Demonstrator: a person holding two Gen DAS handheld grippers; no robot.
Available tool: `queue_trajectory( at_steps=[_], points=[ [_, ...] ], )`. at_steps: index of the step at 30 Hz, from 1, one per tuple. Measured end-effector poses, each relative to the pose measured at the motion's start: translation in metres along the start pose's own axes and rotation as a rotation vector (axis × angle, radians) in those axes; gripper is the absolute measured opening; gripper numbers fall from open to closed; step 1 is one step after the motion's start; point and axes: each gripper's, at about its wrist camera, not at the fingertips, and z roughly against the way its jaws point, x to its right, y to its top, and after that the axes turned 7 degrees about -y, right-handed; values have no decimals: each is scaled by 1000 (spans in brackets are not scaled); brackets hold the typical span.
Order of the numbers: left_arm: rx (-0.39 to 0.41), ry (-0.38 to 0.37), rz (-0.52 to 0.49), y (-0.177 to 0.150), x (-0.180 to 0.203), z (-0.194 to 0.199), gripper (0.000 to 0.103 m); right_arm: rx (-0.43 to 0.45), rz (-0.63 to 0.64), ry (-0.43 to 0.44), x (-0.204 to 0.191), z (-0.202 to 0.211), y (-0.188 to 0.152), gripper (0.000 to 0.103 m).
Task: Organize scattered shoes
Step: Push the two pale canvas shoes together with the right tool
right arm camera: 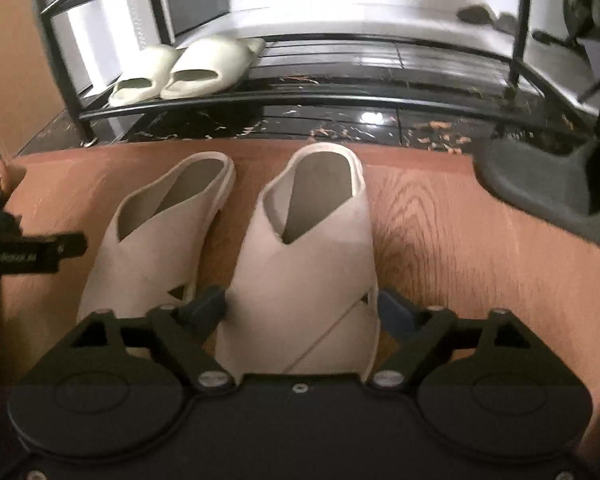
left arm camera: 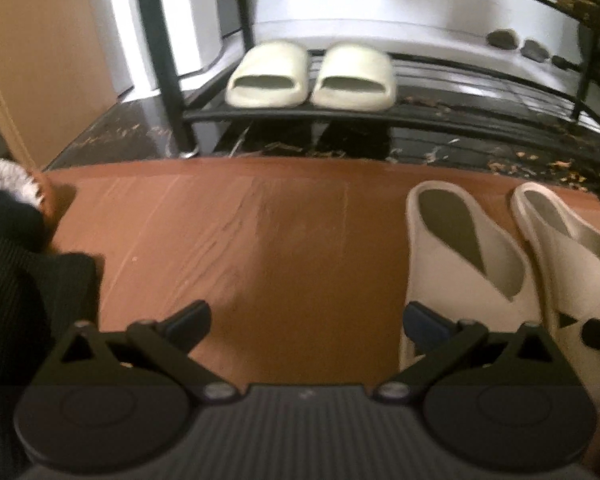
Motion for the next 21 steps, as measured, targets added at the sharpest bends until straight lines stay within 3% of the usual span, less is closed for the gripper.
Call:
queue_trajectory(
  at_steps=[6,10,18,21],
  points=[
    [-71,-40,48,-3,-4,-8,102,-17,7,7,-2,-7,4,85],
    [-70,-13,64,-3,-8,-6,102,-8,25,19,-2,-5,2,84],
    [-82,-30,6,-4,1,-12,102,4,54,68,-21,-5,1,83],
    [-87,-38,27,-4,-2,-14,102,3,43,64,-22,-7,3,83]
  ],
)
